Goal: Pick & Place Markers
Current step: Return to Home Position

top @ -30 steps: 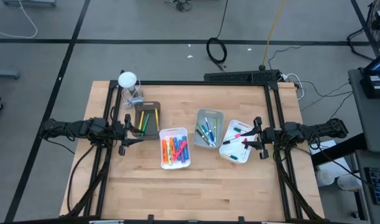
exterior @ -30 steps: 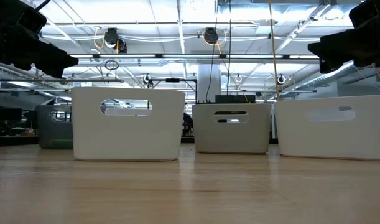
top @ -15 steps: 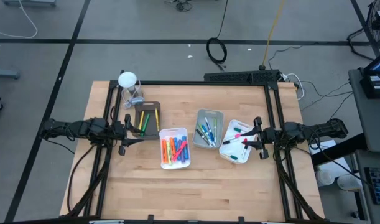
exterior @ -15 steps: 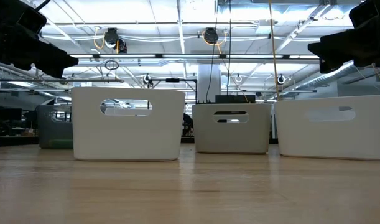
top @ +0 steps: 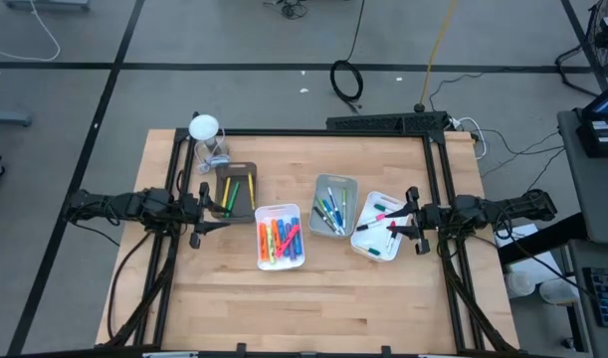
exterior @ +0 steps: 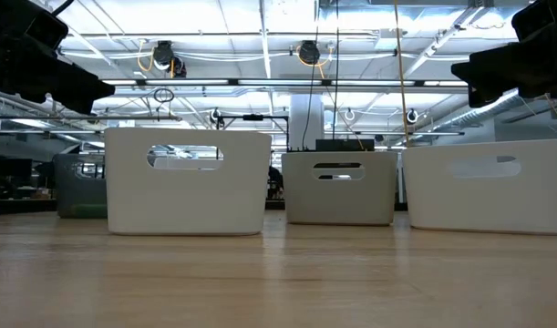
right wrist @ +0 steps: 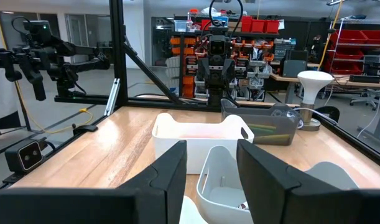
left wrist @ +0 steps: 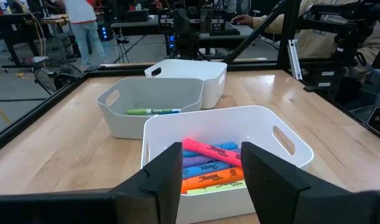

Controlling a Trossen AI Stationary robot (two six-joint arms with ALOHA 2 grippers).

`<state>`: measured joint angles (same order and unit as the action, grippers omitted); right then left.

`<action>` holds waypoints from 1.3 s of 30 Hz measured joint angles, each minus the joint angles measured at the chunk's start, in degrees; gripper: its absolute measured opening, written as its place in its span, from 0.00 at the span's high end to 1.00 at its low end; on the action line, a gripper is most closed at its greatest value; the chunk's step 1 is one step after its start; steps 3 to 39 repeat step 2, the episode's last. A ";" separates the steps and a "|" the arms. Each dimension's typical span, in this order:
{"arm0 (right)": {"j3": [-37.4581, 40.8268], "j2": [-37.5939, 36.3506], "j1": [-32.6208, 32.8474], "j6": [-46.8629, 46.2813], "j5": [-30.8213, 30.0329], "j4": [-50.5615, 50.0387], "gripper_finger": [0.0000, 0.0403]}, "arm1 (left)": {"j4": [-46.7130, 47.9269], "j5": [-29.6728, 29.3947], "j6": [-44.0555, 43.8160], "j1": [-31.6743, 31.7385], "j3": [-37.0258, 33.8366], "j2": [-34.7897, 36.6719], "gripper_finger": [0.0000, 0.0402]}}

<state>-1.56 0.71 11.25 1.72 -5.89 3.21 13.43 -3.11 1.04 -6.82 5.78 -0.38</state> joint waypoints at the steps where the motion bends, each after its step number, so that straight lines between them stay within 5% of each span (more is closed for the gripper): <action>1: 0.00 0.00 -0.01 0.00 0.00 0.02 0.68 | 0.01 0.01 0.00 0.00 0.00 0.00 0.58; 39: 0.00 0.00 0.00 0.00 0.00 0.02 0.68 | 0.01 0.01 0.00 0.00 0.00 0.00 0.58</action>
